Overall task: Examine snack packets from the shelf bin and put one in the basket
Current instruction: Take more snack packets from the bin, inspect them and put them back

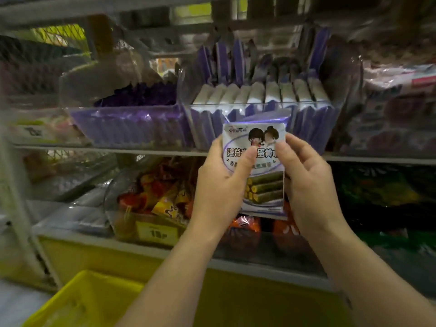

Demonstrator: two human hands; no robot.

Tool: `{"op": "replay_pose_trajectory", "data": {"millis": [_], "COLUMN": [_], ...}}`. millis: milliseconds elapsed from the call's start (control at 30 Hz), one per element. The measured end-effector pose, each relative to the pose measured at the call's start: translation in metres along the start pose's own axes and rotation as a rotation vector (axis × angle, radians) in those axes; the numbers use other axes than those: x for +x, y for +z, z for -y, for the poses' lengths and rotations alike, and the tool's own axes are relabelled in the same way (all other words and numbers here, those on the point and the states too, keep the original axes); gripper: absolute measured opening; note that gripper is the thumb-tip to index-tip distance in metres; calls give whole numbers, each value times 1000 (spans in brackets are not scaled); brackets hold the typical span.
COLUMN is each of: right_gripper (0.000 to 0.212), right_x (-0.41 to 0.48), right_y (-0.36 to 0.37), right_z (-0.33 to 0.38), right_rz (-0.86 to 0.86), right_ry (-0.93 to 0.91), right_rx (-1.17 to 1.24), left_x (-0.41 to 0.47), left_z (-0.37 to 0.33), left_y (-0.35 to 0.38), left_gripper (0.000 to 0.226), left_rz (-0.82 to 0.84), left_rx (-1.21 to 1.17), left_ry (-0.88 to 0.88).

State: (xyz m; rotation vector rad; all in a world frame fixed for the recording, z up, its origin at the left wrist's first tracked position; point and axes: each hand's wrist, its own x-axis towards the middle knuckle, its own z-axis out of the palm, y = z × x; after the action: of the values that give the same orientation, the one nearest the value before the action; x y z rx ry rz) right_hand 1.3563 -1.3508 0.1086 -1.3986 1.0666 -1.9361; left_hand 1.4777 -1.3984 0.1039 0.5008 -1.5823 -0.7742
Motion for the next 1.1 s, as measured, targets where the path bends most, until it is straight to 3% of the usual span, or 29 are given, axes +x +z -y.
{"op": "replay_pose_trajectory", "data": {"millis": [133, 300, 500, 633, 900, 1000, 1100], "right_gripper": [29, 28, 31, 16, 24, 29, 42], "right_x": [-3, -4, -12, -12, -17, -18, -18], "right_y": [-2, -9, -10, -10, -2, -1, -2], "right_z": [-15, -29, -39, -40, -48, -49, -52], "right_rz": [-33, -102, -53, -74, -99, -95, -63], "right_ry": [54, 118, 157, 212, 257, 257, 303], "right_rx": [129, 188, 197, 206, 189, 210, 259], "left_x": [-19, -23, -20, -19, -20, -21, -20], "left_z": [23, 36, 36, 37, 36, 33, 34], "left_y": [13, 21, 13, 6, -1, 1, 1], "left_gripper": [34, 39, 21, 7, 7, 22, 15], "left_rz": [79, 80, -12, 31, -14, -51, -97], "left_rx": [3, -70, -280, -414, -490, -505, -508], "left_ry": [-28, -108, -227, -343, -423, -426, -430]}}
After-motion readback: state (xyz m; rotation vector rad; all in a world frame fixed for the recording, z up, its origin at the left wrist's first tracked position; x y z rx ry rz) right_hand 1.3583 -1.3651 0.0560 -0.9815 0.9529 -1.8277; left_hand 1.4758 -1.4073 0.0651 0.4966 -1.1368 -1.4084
